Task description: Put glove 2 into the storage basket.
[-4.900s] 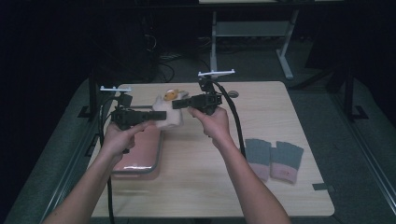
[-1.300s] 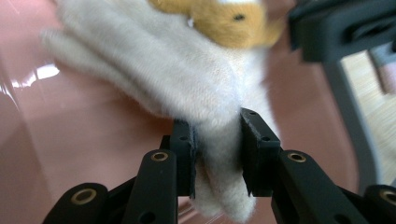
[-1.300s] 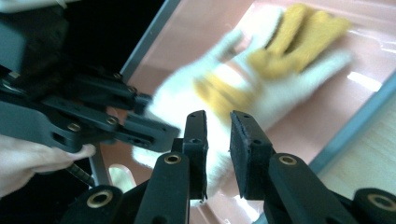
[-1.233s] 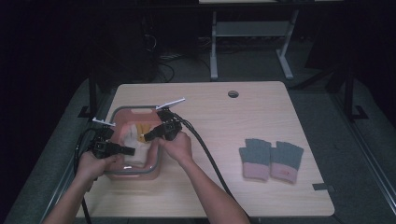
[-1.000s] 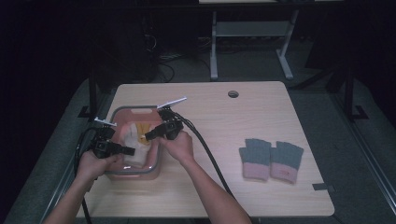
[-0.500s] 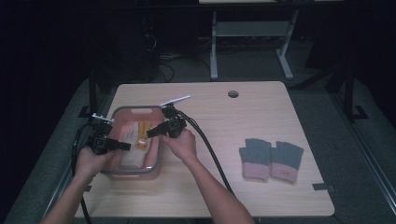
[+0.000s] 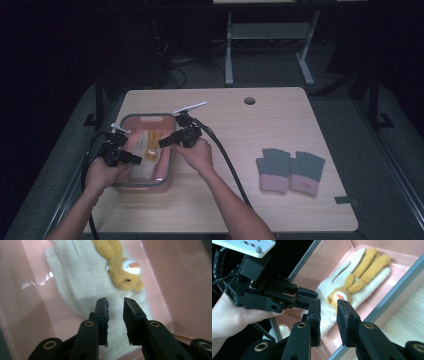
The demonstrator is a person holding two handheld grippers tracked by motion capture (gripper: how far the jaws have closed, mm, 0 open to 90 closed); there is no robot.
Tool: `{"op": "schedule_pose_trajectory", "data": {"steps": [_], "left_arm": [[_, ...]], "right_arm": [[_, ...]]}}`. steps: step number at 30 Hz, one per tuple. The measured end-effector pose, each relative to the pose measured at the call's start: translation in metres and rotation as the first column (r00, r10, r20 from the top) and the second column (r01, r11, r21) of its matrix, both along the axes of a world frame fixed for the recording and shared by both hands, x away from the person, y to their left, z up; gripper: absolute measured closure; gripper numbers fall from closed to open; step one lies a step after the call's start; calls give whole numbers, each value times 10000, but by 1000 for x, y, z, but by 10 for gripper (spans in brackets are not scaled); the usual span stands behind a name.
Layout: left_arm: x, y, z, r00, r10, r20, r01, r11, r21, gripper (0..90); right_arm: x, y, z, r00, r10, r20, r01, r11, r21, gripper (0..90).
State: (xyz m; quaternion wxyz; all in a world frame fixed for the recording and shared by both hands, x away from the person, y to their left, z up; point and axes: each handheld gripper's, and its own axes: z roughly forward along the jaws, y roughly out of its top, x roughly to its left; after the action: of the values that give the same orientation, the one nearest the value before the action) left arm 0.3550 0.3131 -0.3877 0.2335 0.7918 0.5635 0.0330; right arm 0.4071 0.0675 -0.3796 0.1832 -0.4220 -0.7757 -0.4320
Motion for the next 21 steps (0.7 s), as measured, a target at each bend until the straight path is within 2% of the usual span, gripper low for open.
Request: {"op": "schedule_pose_trajectory", "data": {"steps": [4,9,12,21], "left_arm": [[-3,2,10,9997,-105,231,112,9995,-293,709],[-6,2,19,9986,80,515,-46,9979,-650,677],[-7,2,24,9971,161,746,-84,9947,-1023,647],[-7,-7,38,9935,102,1137,65,9893,-1454,616]], "right_arm": [[-2,-5,3,10000,-37,29,37,10000,65,719],[-1,-16,4,9997,-242,66,241,9996,133,702],[0,-22,4,9994,-345,78,343,9993,176,692],[1,-39,6,9987,-494,154,489,9984,268,681]]}}
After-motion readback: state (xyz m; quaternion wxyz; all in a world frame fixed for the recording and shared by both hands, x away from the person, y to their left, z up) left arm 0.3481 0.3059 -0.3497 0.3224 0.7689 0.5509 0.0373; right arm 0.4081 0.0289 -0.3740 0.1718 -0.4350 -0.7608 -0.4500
